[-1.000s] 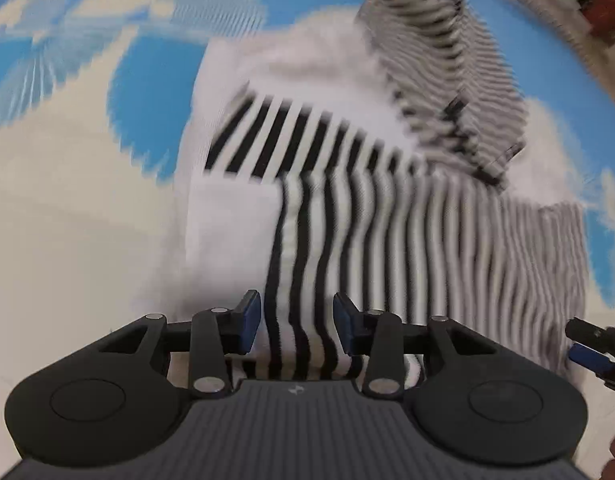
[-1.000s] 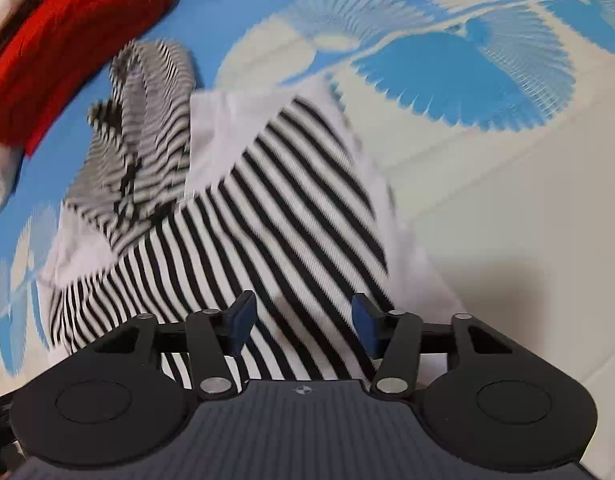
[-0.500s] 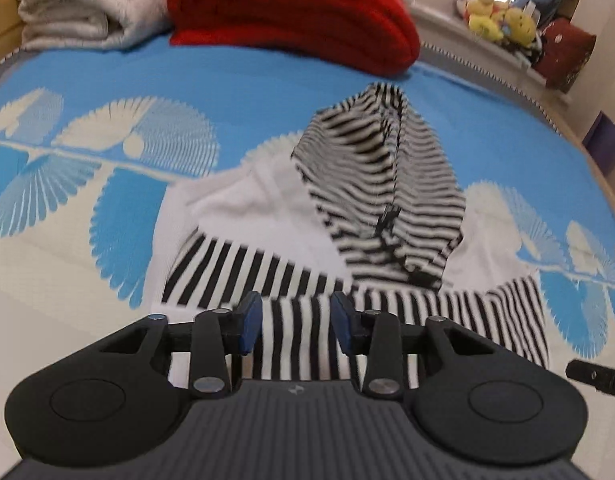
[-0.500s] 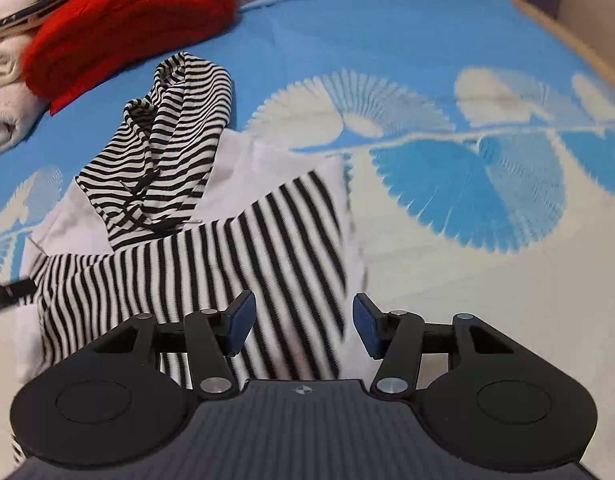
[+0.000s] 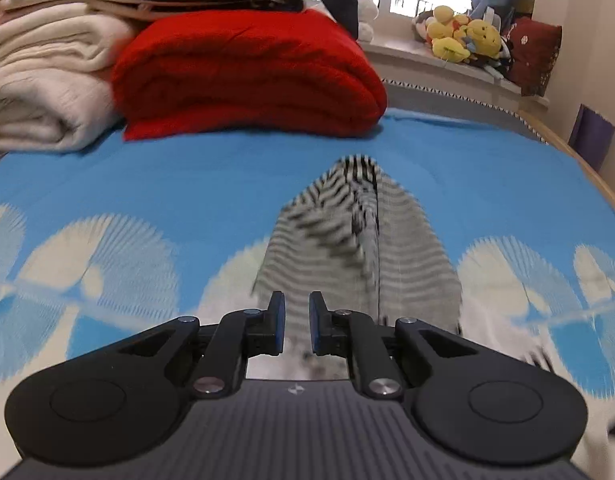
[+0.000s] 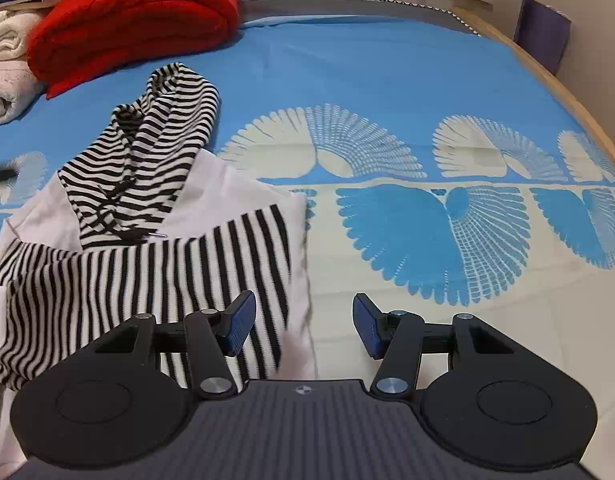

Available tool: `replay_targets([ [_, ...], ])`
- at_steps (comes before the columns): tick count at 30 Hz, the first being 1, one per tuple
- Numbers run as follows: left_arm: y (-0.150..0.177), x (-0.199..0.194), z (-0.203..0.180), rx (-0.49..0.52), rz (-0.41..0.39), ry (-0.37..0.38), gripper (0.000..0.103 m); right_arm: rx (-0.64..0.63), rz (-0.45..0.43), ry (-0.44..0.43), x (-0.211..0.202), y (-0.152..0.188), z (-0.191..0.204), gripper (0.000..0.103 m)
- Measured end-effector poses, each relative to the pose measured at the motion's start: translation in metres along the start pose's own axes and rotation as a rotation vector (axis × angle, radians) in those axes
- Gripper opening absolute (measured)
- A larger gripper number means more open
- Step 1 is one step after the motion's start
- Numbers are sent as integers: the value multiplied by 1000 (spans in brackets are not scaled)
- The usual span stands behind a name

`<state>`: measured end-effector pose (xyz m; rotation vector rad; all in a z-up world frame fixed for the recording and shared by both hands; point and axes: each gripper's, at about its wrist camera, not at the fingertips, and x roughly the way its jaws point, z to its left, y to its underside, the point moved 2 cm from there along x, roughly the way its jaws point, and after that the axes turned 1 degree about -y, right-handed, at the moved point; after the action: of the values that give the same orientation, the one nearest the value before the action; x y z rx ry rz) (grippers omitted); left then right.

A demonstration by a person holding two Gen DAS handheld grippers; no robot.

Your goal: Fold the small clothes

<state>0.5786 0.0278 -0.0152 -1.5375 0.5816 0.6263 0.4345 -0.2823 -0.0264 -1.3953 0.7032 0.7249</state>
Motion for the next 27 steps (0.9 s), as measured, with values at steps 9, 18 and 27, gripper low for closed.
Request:
replay_targets([
  [9,-84,165,10,-32,55,10,13,18,40,39,18,7,-18,56],
  [18,-111,270,7,-48,142,-17,52,-9,50,38,26,5,-15,56],
  [27,-109,284,-13,31,179,49,1,8,50,36,27,0,-17,56],
])
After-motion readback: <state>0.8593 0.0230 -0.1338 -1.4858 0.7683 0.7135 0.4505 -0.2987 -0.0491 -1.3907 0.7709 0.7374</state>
